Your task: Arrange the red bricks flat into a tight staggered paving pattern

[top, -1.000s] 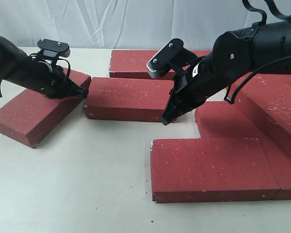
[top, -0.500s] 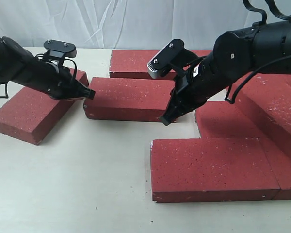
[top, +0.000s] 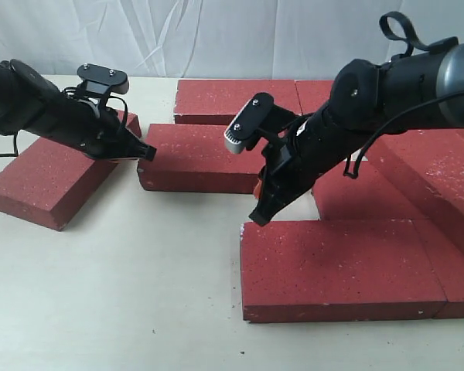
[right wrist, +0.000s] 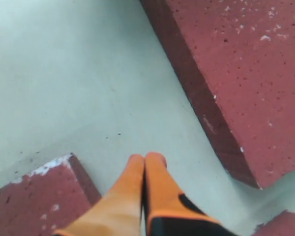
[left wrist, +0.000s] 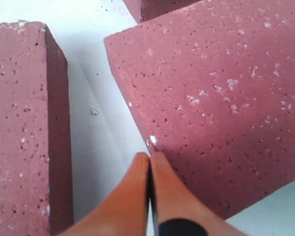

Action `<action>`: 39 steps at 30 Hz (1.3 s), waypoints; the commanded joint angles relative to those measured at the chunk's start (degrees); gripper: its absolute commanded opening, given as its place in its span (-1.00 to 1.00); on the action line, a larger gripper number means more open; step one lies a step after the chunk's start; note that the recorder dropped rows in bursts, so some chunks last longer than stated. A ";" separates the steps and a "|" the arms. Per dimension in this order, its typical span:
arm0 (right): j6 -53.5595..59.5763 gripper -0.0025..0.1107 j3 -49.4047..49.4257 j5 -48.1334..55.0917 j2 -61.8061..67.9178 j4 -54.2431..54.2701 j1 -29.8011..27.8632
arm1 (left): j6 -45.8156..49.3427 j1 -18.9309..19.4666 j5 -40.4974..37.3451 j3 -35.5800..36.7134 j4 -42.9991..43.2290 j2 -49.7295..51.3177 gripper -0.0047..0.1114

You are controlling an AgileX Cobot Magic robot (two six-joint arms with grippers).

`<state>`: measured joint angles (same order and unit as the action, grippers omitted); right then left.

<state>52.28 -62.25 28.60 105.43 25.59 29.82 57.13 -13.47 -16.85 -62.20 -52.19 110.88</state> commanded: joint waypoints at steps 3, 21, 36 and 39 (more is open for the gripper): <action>1.05 -0.97 -1.52 -1.52 2.22 0.66 -0.10 | 0.10 -0.32 0.09 -0.44 -0.85 0.12 -0.92; -2.44 -0.97 -1.52 -7.05 4.09 -3.96 -1.87 | 0.60 -0.41 -2.77 -2.79 -2.68 4.14 -0.92; -8.90 -0.97 -1.52 -9.05 4.09 -11.42 -1.87 | 3.26 -3.71 -0.33 -2.79 -3.95 4.14 -0.92; -10.32 -0.97 -1.52 -7.67 3.64 -11.47 -1.87 | 3.26 -3.71 0.60 -2.79 -3.41 4.14 -0.92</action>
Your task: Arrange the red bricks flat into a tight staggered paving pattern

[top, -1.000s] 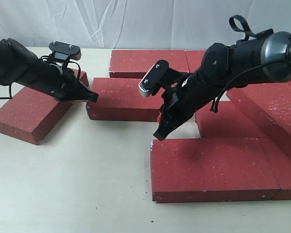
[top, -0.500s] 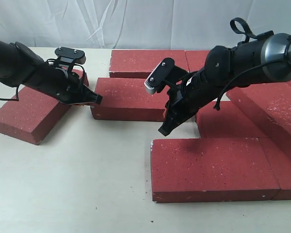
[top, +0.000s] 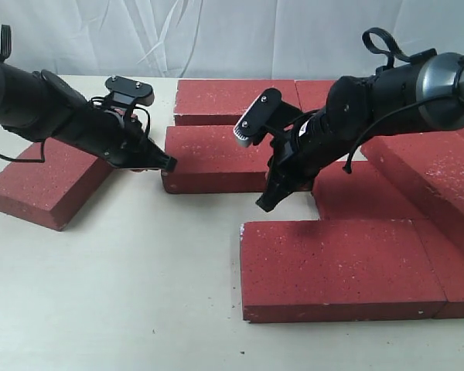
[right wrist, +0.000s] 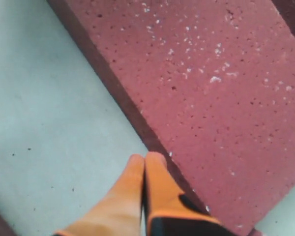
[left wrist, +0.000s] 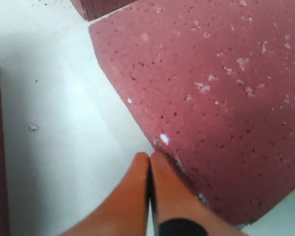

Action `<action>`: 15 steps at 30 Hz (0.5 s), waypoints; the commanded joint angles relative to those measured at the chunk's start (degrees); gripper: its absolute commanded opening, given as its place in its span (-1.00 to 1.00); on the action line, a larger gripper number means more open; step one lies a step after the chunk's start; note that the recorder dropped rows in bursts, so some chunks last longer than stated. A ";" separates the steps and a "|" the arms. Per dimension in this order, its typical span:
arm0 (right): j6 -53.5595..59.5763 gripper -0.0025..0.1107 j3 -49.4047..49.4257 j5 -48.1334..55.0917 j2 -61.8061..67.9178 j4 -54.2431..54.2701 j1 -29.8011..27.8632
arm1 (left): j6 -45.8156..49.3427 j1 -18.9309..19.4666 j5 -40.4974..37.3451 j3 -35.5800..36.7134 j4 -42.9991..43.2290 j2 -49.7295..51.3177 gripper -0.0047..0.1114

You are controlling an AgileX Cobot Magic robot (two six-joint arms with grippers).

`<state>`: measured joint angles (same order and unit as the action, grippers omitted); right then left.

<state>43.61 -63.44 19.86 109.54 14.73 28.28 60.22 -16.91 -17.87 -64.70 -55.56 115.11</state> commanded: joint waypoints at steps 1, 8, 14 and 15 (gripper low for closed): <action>-1.66 -0.97 -0.33 2.10 -1.00 0.06 -0.07 | 0.17 -0.27 1.60 -0.29 0.11 -0.08 -0.92; -1.82 -0.97 -0.33 14.17 -6.00 -2.68 0.99 | -0.06 0.67 -2.24 -0.29 3.13 -1.13 -0.92; -4.79 -0.97 -4.87 13.73 0.98 -3.55 0.41 | -0.99 2.73 -6.12 -0.29 2.65 -1.13 -0.92; -4.79 -0.97 -5.15 13.86 1.65 -4.20 0.41 | -0.99 2.58 -6.42 -0.29 2.65 -1.13 -0.92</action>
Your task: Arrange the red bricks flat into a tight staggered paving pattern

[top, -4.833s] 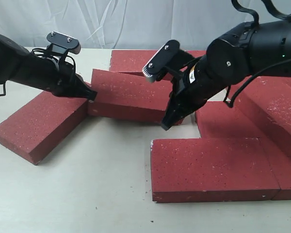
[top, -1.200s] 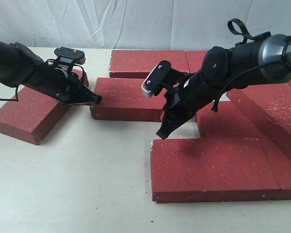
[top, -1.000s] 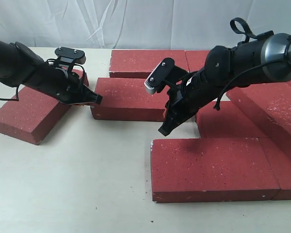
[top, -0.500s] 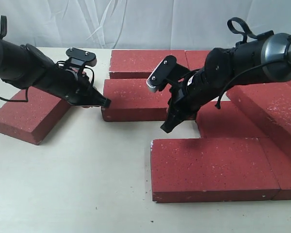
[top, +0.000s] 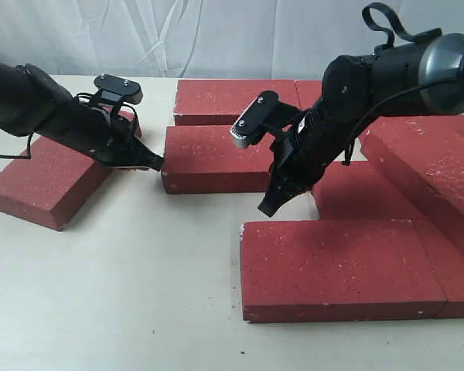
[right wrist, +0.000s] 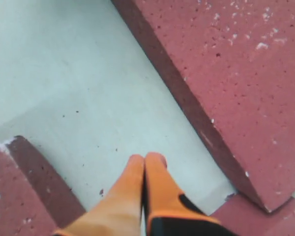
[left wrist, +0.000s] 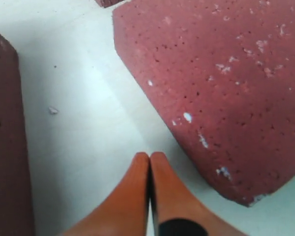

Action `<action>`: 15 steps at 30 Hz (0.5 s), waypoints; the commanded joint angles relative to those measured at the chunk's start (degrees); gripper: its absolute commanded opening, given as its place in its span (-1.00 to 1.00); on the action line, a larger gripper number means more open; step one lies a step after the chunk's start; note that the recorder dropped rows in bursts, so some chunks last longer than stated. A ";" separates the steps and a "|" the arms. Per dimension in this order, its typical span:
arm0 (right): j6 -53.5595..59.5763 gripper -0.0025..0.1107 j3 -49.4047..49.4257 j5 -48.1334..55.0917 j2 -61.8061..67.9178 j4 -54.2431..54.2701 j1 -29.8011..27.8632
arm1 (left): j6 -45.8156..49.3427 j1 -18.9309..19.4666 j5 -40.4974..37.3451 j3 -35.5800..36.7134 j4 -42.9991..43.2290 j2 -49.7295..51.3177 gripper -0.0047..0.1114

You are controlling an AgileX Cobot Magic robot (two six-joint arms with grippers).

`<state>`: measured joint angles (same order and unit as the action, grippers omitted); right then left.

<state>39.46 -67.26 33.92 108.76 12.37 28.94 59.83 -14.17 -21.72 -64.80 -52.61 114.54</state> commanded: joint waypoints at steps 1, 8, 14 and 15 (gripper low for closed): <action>-0.63 -0.97 -1.65 -0.07 2.94 -2.28 -0.26 | -0.50 -0.25 -2.81 -0.19 -0.30 -0.56 -0.92; -1.16 -0.97 -1.73 -4.47 4.55 -3.02 -0.26 | -0.50 -0.25 -2.67 -0.56 -0.79 0.52 -0.92; -2.24 -0.97 -1.73 -8.04 4.77 -2.87 -0.26 | 0.80 -0.31 -5.69 -2.65 -2.89 2.91 -0.92; -2.24 -0.97 -1.73 -8.16 4.77 -3.00 -0.26 | 0.80 -0.31 -5.69 -3.15 -2.89 3.23 -0.92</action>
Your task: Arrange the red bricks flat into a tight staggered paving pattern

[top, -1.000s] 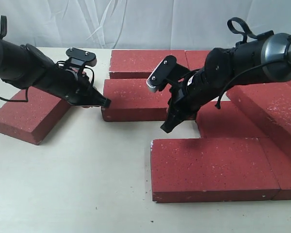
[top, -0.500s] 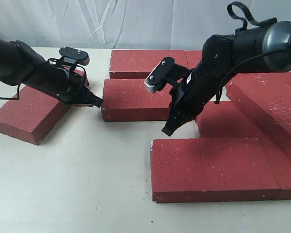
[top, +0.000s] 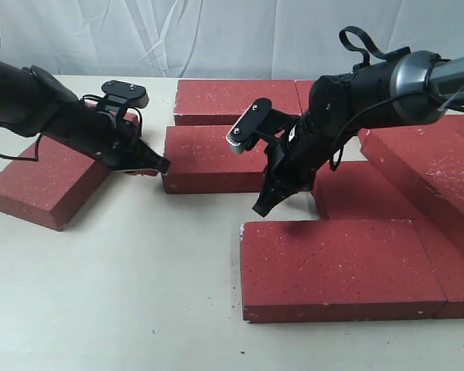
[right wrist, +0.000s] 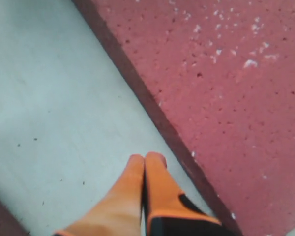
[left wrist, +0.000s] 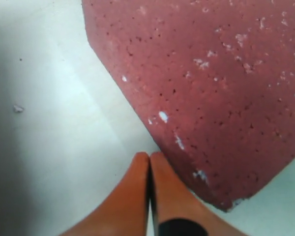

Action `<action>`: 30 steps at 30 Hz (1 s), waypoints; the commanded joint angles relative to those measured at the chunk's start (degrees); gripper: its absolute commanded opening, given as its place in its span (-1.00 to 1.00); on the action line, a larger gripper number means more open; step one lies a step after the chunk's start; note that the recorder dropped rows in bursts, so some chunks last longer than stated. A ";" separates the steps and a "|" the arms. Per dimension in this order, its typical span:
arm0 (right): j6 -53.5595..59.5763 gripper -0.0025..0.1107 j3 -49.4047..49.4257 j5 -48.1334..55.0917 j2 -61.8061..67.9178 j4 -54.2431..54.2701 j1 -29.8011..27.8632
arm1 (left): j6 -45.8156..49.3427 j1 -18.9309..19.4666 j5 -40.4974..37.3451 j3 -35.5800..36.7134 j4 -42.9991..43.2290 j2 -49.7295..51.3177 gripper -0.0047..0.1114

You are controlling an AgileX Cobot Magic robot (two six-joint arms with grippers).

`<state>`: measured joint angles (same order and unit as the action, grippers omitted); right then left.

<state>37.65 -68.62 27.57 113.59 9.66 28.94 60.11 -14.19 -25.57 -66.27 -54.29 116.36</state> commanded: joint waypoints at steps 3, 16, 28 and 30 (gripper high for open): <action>-1.38 -0.97 -0.36 -2.98 -0.06 -0.52 -0.26 | 0.51 -0.29 -1.57 -2.53 -1.82 3.10 -0.92; -2.88 -0.97 -0.36 -7.43 -0.06 -0.51 -0.52 | 0.51 -0.29 -0.82 -2.91 -2.70 3.57 -0.92; -2.88 -0.97 -0.36 -3.14 -0.60 -0.16 1.65 | 0.35 -0.06 1.70 -3.97 -0.80 2.39 -0.92; -2.88 -0.97 -0.36 -1.75 -1.39 -0.16 3.39 | -0.26 0.38 -0.19 -3.97 2.12 1.07 -0.92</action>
<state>34.84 -68.66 24.02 113.59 9.46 30.56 60.47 -14.29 -23.69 -70.00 -55.08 119.59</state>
